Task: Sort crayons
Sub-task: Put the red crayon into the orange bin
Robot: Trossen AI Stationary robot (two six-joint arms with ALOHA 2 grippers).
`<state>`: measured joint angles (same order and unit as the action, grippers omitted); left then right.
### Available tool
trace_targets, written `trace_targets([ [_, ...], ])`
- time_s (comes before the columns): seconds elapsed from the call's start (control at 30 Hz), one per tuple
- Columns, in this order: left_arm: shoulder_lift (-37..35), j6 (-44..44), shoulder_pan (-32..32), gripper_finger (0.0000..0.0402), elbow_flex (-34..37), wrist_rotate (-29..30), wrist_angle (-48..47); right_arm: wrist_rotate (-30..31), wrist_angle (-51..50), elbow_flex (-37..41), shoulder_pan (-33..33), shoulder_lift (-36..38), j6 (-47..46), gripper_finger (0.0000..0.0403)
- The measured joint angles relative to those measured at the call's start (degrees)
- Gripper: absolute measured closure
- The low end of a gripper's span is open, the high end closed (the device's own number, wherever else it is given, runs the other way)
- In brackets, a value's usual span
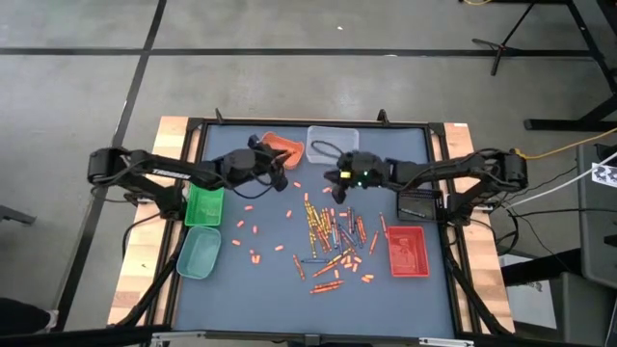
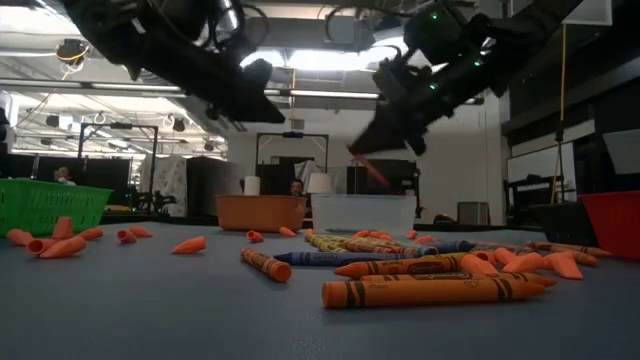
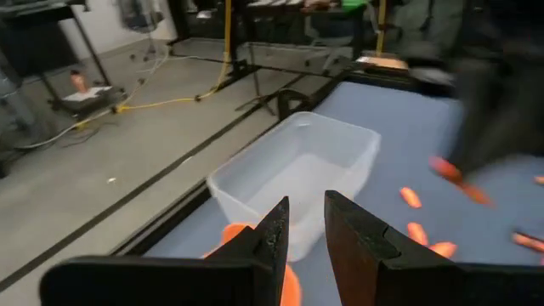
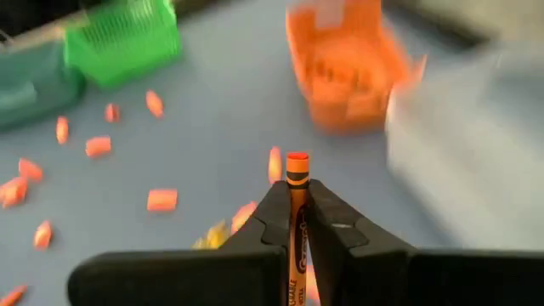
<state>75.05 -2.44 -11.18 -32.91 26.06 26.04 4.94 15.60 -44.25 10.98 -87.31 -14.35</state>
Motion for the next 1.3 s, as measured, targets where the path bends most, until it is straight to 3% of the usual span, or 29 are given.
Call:
trace_targets([
  [0.37, -1.0, 0.0, 6.7, 0.0338, 0.0, 0.0, -1.6, 0.0, 36.9, -0.1, 4.6, -7.8, 13.9, 0.0384],
  [0.53, -1.0, 0.0, 8.9, 0.0338, 0.0, 0.0, -1.6, -0.6, 48.0, -2.1, 4.9, -14.0, 16.4, 0.0384],
  [0.73, -1.0, -0.1, 10.9, 0.0338, 0.0, 0.0, -1.6, -2.0, 43.8, -12.5, 4.8, -21.9, 19.6, 0.0384],
  [1.07, -1.0, -0.2, 13.0, 0.0338, 0.0, -0.1, -2.0, -1.0, 25.3, -29.4, 4.8, -30.9, 20.9, 0.0384],
  [1.3, -1.0, -0.3, 14.1, 0.0338, 0.0, -0.1, -2.2, 0.9, 18.5, -35.0, 4.8, -33.7, 20.9, 0.0384],
])
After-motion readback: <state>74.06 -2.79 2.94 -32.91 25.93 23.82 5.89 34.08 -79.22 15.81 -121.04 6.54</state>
